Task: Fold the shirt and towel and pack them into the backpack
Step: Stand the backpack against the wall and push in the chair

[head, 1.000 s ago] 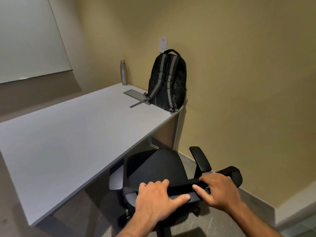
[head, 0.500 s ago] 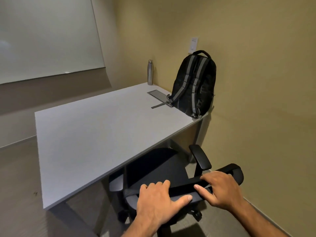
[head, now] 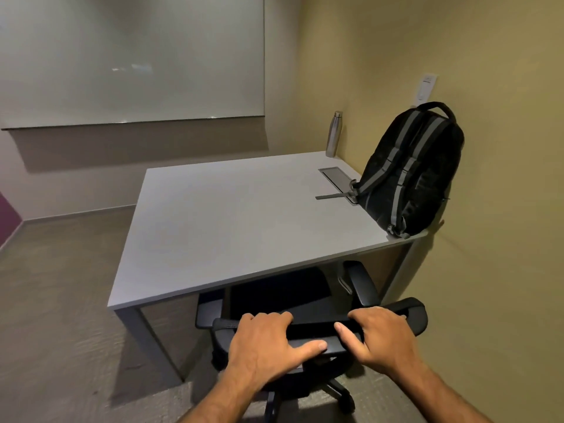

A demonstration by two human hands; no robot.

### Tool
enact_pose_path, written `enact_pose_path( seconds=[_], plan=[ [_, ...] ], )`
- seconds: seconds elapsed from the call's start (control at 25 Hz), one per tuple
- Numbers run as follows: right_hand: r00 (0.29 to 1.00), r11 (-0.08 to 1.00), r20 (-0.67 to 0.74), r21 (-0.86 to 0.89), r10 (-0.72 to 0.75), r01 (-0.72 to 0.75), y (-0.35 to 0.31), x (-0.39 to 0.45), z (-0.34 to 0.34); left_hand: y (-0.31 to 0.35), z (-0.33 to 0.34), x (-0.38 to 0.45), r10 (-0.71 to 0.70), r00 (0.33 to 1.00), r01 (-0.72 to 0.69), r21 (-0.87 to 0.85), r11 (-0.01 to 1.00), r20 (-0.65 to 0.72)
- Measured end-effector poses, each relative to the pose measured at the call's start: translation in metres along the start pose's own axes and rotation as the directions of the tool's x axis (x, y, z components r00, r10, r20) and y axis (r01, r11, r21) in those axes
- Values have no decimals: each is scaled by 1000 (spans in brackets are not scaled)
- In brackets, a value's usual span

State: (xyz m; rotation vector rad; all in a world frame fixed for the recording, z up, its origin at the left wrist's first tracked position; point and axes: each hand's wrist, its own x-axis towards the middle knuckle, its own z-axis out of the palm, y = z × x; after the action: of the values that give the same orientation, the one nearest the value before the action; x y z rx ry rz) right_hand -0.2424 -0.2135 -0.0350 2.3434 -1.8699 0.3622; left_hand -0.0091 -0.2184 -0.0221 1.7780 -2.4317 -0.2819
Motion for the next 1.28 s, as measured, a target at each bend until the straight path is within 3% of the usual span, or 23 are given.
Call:
enact_pose_path(
  seconds=[0.56,1.0,1.28],
  plan=[
    [999,1000,26,11,-19,18,2,93,27,-38,-15,72,-94,995,94,8,996,-27],
    [1000,1000,6,8,-16,15,-13,166,47,-91,-25,132,-117,993,118,-18,993,26],
    [997,999,-59,-7,-52,51,6,184,54,-84,-25,148,-160,985,162,-39,986,64]
  ],
)
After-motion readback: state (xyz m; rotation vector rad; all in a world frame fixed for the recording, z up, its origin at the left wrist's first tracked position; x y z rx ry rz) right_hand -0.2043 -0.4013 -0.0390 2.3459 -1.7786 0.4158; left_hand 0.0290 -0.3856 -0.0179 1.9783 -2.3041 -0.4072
